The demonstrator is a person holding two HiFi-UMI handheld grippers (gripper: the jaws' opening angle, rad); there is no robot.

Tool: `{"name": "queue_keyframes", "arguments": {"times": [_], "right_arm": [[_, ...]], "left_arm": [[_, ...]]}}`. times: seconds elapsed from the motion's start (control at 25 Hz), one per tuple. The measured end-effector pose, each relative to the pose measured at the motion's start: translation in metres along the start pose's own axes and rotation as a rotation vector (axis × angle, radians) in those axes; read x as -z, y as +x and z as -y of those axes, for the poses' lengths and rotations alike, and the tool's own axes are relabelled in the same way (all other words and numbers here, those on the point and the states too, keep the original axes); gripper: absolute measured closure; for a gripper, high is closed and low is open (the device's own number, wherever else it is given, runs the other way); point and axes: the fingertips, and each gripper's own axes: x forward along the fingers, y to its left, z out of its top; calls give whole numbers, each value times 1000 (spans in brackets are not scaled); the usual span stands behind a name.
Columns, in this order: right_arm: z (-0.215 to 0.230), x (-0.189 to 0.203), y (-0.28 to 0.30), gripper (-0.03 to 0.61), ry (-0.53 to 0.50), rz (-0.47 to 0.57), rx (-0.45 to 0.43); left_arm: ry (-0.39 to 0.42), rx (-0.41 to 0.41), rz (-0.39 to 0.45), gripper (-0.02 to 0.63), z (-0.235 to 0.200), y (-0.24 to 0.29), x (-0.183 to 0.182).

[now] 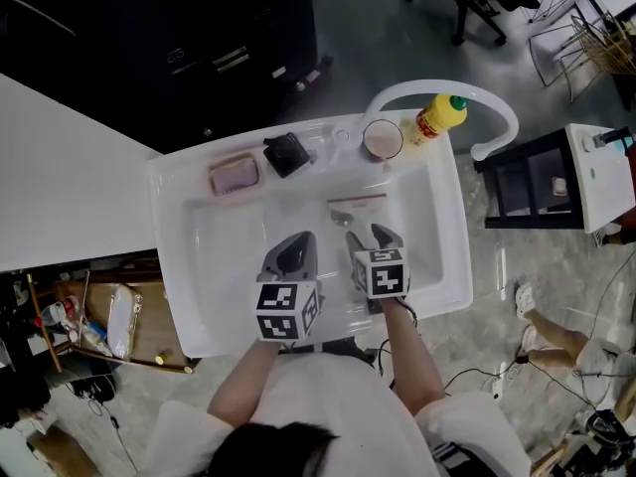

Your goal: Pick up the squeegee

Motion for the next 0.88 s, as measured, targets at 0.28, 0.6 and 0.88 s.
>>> {"name": "queue_keyframes", "arguments": {"times": [0.28,0.6,0.88], "right_arm": [[7,15,25,353,2,-62,16],[18,21,45,353,11,-92,39],[21,25,58,351,26,-110,26]], "left_arm": [[2,28,-53,589,-3,17,10],[0,49,-95,589,-5,29,20],[6,40,-134,589,-14,45,29]]}}
